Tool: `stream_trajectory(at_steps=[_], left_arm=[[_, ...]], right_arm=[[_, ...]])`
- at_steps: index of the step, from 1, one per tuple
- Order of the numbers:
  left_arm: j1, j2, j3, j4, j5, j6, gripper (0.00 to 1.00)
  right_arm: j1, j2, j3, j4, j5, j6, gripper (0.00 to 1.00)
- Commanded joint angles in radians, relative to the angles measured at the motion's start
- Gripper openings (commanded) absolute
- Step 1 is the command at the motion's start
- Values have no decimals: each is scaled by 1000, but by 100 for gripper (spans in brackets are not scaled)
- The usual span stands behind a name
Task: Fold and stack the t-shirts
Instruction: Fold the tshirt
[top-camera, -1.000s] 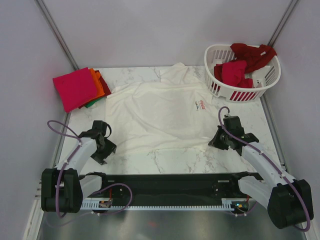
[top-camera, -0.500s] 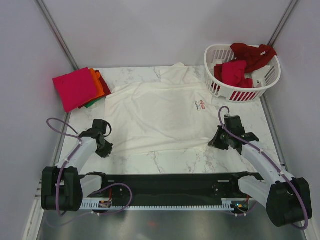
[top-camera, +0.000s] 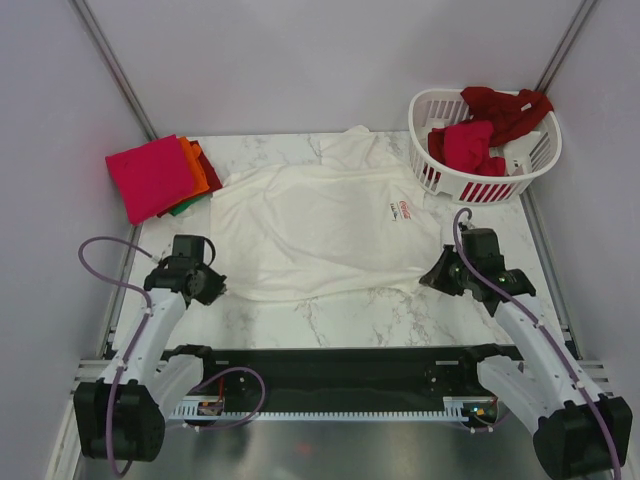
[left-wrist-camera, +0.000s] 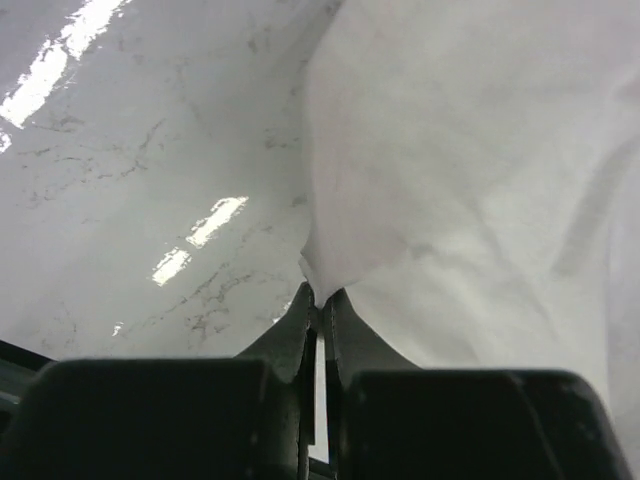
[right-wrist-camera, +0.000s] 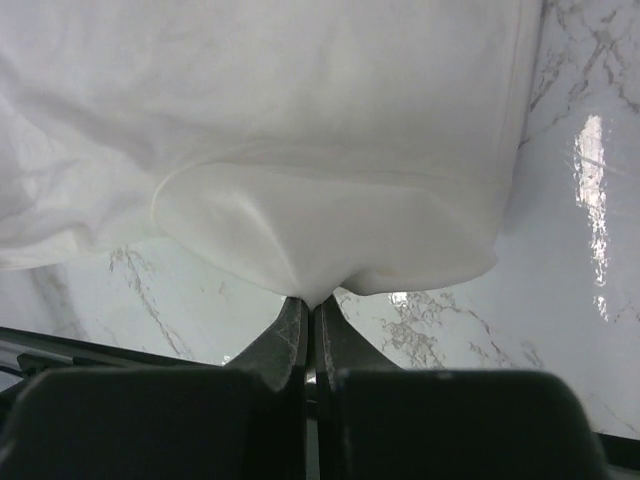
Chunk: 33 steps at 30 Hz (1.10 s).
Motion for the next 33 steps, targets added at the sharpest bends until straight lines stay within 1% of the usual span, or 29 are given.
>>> stream_trajectory(at_steps=[1,6,10,13,15,17,20,22,23,24,26,27,29,30,31,33], left_arm=[[0,-52,72,-78,83,24,2],[0,-133,110,-158,149,27,2],[0,-199,173,-243,148,46,2],[1,-231,230,-306,126,70,2],[2,-235,257,-327,122,95,3],[2,-224,285,-344,80,113,3],[3,-184,300,-340,46,148,3],[8,-143,308,-333,43,159,3],[12,-129,311,-313,48,168,3],[17,-112,317,-304,51,184,2],[26,-63,337,-270,57,205,2],[31,-46,348,-259,57,214,2],[38,18,388,-241,51,234,2],[38,38,402,-226,52,241,2],[66,83,426,-218,54,247,2],[92,123,454,-186,68,262,2]], right_arm=[[-7,-64,19,-86,-52,1,0],[-7,-172,-32,-162,-90,30,0],[-6,-238,13,-239,-113,32,0],[1,-223,85,-284,-102,18,0],[4,-200,140,-276,-109,16,0],[3,-169,190,-233,-128,13,0],[3,-63,273,-205,-141,-32,0],[1,36,341,-189,-144,-62,0],[3,70,365,-181,-147,-86,0],[3,139,390,-173,-148,-100,0],[9,213,473,-155,-141,-135,0],[10,286,503,-153,-135,-145,0],[18,355,594,-150,-125,-181,0],[20,421,623,-153,-122,-191,0],[20,452,678,-153,-122,-200,0],[21,541,735,-161,-125,-227,0]])
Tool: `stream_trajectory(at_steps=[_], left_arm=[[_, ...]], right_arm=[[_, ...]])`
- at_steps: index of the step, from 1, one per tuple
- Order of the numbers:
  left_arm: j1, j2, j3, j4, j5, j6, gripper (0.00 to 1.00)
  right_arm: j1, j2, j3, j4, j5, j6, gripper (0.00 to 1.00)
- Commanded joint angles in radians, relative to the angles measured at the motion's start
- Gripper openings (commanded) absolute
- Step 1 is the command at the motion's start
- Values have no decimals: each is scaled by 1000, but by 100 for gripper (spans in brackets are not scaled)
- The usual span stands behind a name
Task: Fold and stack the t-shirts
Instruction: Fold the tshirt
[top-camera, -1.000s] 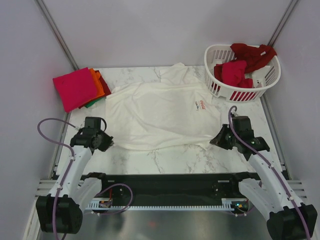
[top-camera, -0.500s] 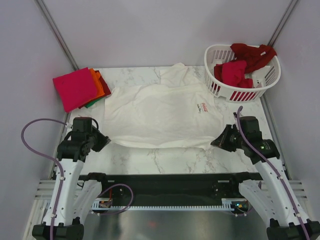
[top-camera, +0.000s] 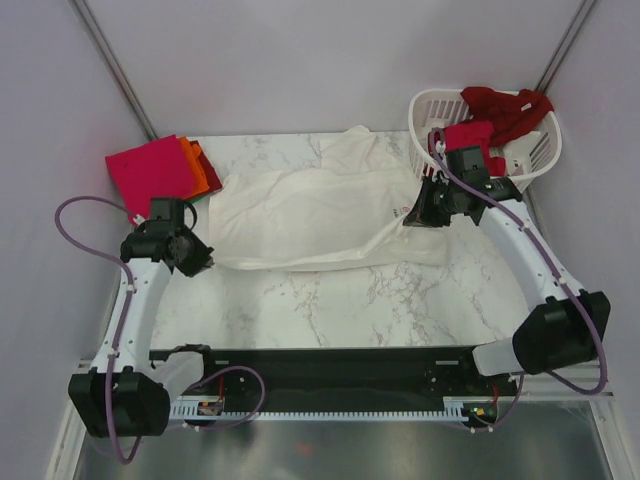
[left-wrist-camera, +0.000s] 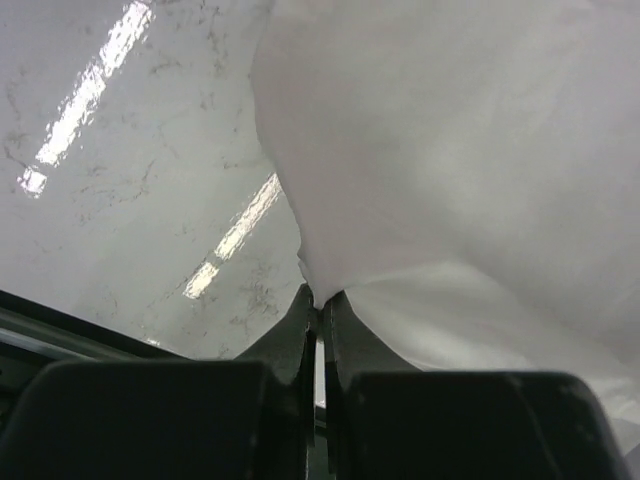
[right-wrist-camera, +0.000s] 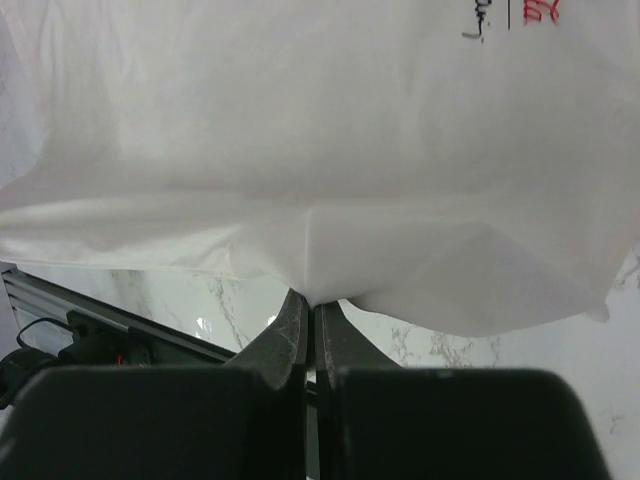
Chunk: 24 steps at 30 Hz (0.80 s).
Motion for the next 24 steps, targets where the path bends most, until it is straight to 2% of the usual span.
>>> stream_trajectory(at_steps=[1,5,14,24], left_arm=[[46,62,84,89,5,78,2],[78,183,120,126,24,98,2],[89,306,133,172,34,110,2],[103,463,170,200,-1,109,2]], right_arm=[[7,103,166,8,1,-79,0],[19,234,297,-9,-2,-96,0],[55,543,522,-95,-3,-175,0],[58,795,753,-112,35,-146,0]])
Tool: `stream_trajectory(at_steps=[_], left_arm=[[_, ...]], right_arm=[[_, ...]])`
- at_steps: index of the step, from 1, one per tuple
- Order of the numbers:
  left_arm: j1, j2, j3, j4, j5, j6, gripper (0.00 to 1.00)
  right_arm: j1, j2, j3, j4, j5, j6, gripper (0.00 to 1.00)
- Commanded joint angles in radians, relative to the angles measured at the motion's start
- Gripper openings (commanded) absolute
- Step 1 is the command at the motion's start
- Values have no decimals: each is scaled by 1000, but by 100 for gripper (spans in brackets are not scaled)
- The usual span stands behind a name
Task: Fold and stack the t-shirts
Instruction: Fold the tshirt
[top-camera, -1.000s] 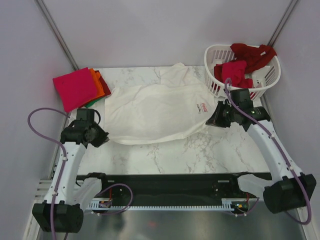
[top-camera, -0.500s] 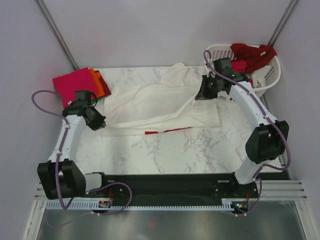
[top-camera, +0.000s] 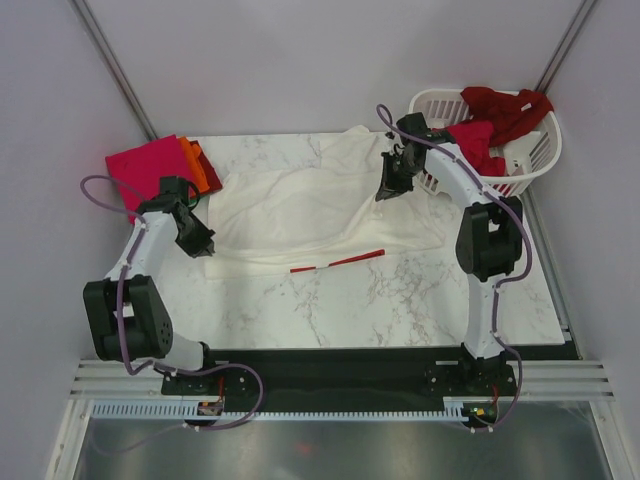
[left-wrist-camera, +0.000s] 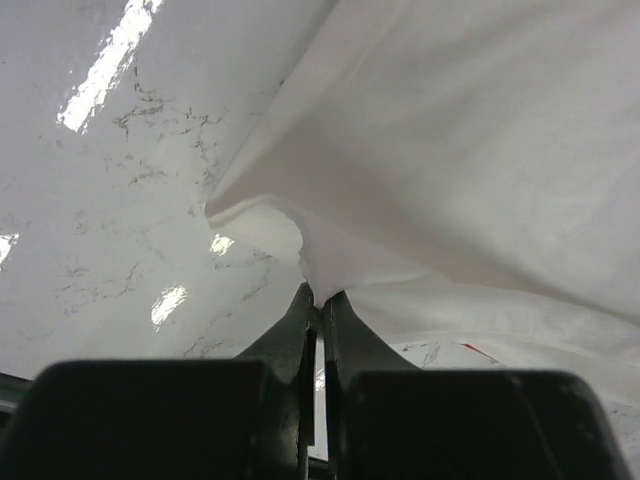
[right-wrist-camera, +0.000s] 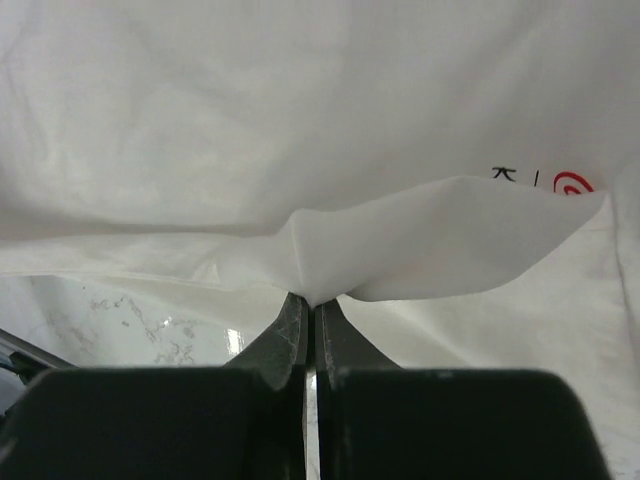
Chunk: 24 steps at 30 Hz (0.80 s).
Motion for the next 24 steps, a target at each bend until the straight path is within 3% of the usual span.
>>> stream_trajectory(at_steps=[1,4,7,8,9,10,11,12,13,14,16,17,20,22,24], left_arm=[[13,68,62,41,-27,35,2],[13,146,92,47,-25,38,3],[15,232,137,50,-24,44,4],[16,252,149,50,-25,45,4],[16,290,171,51,-27,45,6],[21,306,181,51,-22,50,9],[22,319,191,51,-13,56,14],[24,333,210,50,-2,67,32],[25,330,217,50,-2,67,32],[27,323,226,48,-1,74,65],[27,278,235,50,-21,82,76],[25,261,246,47,-31,85,78],[21,173,255,47,-31,85,78],[9,128,243,25,-77,117,79],[-4,62,196,27,-143,125,72]], right_arm=[[4,64,143,-15,35,-1,0],[3,156,231,-29,54,12,0],[4,248,318,-41,65,23,7],[4,287,339,-44,67,26,13],[4,302,356,-43,71,32,33],[4,313,388,-46,81,40,45],[4,324,399,-44,90,51,61],[4,322,421,-44,122,55,65],[3,319,432,-44,137,59,67],[4,304,442,-41,153,60,73],[4,273,461,-24,194,60,76],[4,231,459,-15,209,56,78],[4,110,394,35,263,43,79],[6,31,259,100,285,45,79],[6,-88,69,204,282,52,79]])
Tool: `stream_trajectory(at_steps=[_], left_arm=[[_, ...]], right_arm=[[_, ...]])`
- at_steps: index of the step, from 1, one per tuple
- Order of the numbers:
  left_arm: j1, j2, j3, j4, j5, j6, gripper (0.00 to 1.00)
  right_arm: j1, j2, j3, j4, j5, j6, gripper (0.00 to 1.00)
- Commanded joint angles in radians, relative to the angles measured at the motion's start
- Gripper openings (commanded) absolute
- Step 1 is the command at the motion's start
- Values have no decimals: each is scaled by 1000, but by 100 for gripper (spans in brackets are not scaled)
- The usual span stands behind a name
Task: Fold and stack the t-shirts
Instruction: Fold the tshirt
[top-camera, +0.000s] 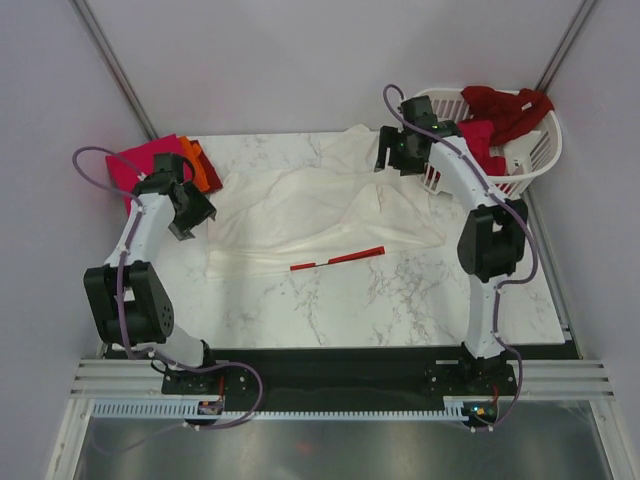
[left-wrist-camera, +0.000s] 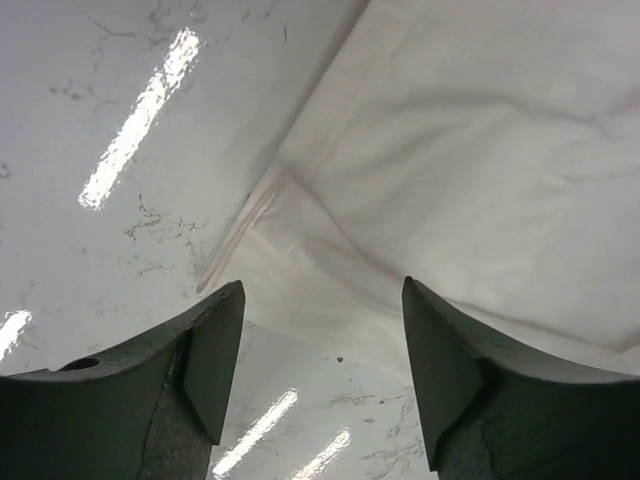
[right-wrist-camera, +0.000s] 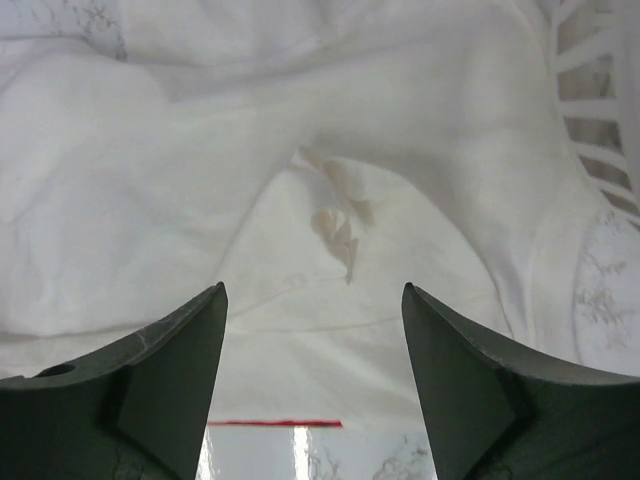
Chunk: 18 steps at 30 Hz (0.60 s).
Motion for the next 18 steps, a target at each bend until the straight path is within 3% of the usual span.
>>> stream_trajectory(at_steps=[1,4,7,11,18], left_arm=[[-32,-136,-29,-5,-93,70,70],[-90,-193,-115,10,-84,76,56],[-159,-204,-188,47,-24,114,51],[-213,-247,-256,46,1,184,48],[-223,-437,-393,98,-39,201,50]], right_arm=[[6,-222,-200,150,45,12,79],[9,-276,-358,209,-33,19,75],[23,-256,-438,230,-90,12,64],[44,-224,-493,256,-102,3,48],[46,-118,-444,283,-88,3,45]])
